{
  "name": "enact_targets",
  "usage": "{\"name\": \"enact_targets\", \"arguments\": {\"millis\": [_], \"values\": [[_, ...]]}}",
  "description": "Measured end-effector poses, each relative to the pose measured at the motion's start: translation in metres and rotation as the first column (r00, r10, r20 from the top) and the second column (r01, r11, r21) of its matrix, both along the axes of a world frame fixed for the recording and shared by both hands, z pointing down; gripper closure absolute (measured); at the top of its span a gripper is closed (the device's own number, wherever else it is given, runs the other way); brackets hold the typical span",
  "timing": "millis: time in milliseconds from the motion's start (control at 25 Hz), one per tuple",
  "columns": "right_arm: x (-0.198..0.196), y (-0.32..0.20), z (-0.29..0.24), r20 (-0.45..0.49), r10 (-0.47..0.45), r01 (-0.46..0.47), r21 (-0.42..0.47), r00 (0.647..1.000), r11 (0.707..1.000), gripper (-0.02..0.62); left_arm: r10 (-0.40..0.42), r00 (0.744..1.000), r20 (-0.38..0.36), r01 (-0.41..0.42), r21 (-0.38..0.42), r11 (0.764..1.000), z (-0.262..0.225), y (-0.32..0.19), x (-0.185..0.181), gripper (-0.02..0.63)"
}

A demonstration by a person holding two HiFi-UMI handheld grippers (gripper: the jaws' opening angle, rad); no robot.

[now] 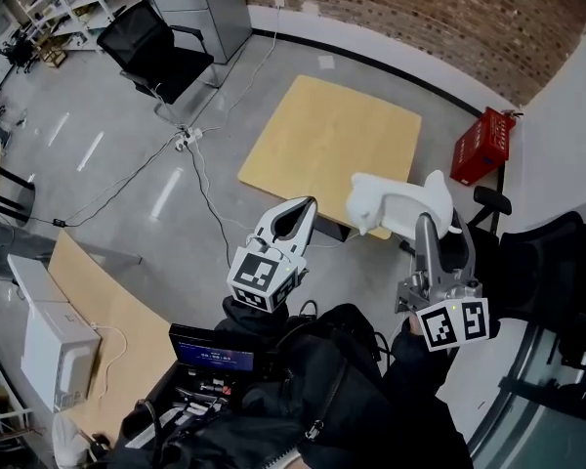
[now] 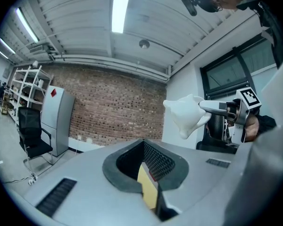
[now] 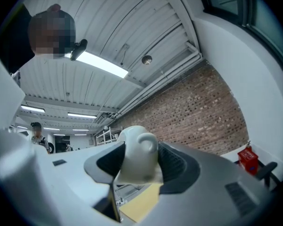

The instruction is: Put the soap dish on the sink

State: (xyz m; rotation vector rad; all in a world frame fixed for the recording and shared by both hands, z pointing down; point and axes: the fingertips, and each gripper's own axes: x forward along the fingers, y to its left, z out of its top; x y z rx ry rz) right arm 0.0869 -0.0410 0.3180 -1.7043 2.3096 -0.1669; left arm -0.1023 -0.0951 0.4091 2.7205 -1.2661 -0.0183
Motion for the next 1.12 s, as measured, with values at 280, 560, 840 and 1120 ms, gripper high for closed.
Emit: {"name": "enact_targets", "arguments": {"millis": [280, 560, 840, 1120], "values": [[0.015, -0.033, 0.020, 0.017, -0.016, 0.017, -0.040, 1.000, 0.999, 0.367, -0.024, 1.000, 0.019, 0.025, -0.037, 0.999, 0.018, -0.027, 0.009, 0.604], [0.037, -0.076, 0.015, 0.033, -0.049, 0.049, -0.012, 0.998, 0.999, 0.367, -0.046, 0.998, 0.041, 0.047, -0.004, 0.999, 0.006, -0.070, 0.033, 0.604], [0.071, -0.119, 0.020, 0.053, -0.070, 0.071, -0.013, 0.996, 0.997, 0.367, -0.075, 0.995, 0.064, 0.074, 0.009, 0.997, 0.003, -0.110, 0.063, 0.604], [0.090, -0.154, 0.037, 0.075, -0.104, 0.108, -0.045, 0.992, 0.993, 0.367, -0.108, 0.989, 0.097, 0.111, -0.027, 0.993, 0.015, -0.136, 0.079, 0.604]]}}
